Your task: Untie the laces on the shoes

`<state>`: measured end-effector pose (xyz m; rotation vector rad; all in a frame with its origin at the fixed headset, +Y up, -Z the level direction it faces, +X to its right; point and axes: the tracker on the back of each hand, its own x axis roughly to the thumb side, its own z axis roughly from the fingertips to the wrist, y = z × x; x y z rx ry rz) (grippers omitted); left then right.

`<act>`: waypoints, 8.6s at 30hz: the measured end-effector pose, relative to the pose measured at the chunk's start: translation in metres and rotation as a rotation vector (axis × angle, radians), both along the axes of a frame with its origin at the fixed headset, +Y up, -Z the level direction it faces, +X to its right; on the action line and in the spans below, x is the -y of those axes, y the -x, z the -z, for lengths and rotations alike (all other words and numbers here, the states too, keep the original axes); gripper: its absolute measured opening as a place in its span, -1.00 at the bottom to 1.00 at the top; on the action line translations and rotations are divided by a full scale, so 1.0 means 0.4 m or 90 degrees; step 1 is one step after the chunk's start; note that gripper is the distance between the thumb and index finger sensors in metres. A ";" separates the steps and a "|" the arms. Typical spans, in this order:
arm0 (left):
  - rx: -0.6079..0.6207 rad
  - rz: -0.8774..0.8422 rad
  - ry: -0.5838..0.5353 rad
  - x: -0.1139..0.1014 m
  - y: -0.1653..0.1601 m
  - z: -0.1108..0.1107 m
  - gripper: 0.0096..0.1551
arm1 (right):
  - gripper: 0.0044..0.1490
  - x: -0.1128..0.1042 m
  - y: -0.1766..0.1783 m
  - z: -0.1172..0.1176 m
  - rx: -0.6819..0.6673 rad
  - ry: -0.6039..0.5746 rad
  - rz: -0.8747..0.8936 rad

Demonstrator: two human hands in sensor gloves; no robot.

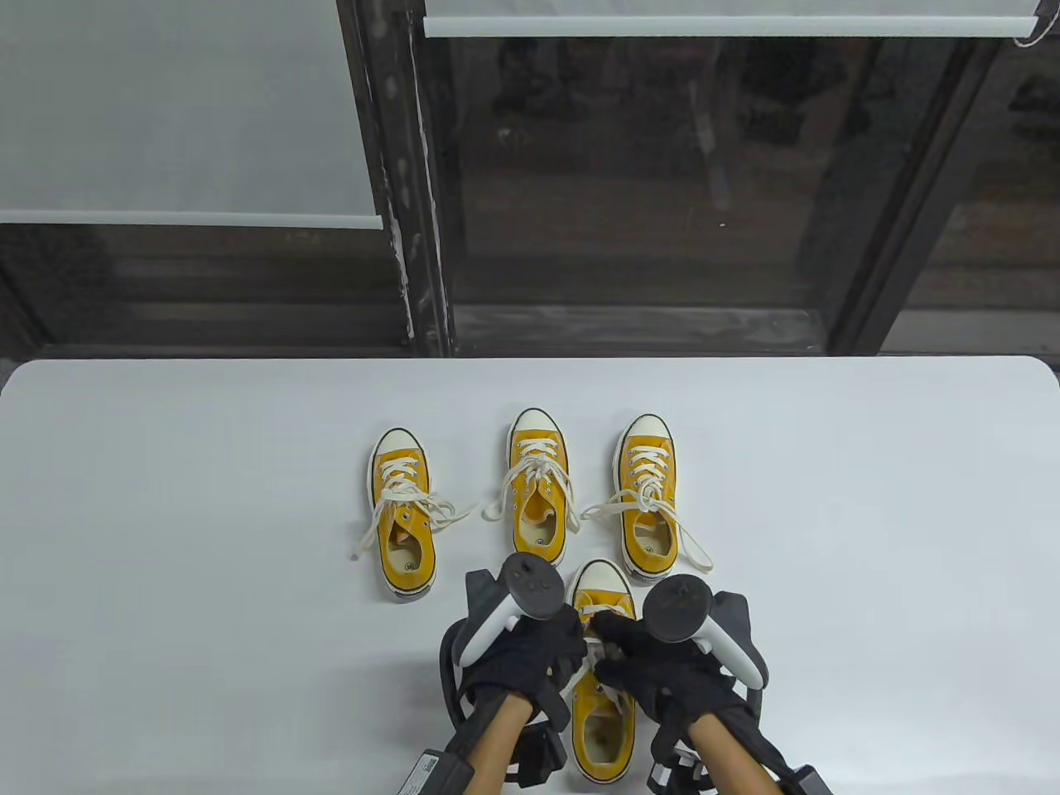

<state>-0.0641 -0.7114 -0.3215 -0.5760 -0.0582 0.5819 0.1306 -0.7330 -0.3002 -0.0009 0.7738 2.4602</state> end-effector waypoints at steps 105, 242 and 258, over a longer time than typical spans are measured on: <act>0.011 -0.053 0.153 0.078 -0.028 -0.035 -0.57 | -0.51 0.012 -0.043 0.010 0.074 -0.044 0.068; -0.264 -0.155 0.075 0.014 0.137 -0.049 -0.39 | -0.50 -0.050 -0.188 0.006 0.311 -0.190 0.016; -0.380 -0.206 0.027 -0.082 0.364 -0.079 -0.54 | -0.53 -0.119 -0.382 -0.033 0.356 -0.027 0.456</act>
